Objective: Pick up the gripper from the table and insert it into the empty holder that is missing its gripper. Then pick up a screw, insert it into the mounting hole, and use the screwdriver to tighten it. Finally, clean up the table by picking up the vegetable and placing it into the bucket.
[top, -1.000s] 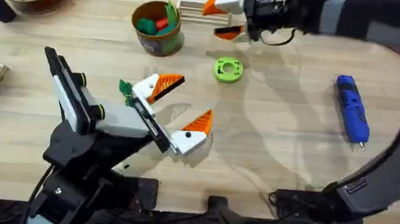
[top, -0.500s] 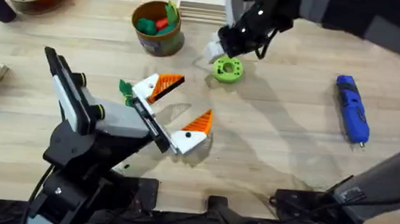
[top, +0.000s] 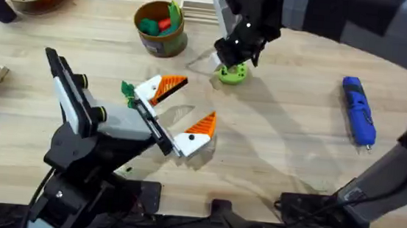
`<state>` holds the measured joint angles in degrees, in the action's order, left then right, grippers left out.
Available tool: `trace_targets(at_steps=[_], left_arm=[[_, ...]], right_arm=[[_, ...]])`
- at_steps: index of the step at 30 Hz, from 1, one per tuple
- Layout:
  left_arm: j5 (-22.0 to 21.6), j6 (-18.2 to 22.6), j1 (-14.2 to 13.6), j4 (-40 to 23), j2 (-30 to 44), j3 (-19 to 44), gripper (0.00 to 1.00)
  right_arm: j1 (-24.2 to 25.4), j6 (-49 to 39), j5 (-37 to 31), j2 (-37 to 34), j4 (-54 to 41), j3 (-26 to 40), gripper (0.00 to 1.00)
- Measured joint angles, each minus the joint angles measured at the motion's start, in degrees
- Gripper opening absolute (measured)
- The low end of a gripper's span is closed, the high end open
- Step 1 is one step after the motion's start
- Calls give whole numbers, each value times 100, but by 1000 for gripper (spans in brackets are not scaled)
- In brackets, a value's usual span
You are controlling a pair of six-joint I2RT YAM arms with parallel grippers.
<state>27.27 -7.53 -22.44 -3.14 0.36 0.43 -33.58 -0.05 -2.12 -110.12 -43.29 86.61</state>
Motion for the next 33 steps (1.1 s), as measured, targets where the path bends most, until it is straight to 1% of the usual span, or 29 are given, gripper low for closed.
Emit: trace_targets(at_steps=[8,11,16,18,26,29,33], left_arm=[[0,0,0,0,0,0,987],[0,0,0,0,0,0,987],[0,0,0,0,0,0,987],[0,0,0,0,0,0,987],[0,-1,0,0,0,0,987],[0,-1,0,0,0,0,987],[0,0,0,0,0,0,987]], right_arm=[[-44,-1,1,-169,24,0,430],[-55,-1,1,-190,26,0,351],[-70,-1,1,-376,34,0,318],[-70,-1,-36,-438,37,0,287],[-69,1,-63,-395,39,2,94],[-63,-2,-123,-397,38,4,76],[-63,-3,-130,-398,38,4,81]])
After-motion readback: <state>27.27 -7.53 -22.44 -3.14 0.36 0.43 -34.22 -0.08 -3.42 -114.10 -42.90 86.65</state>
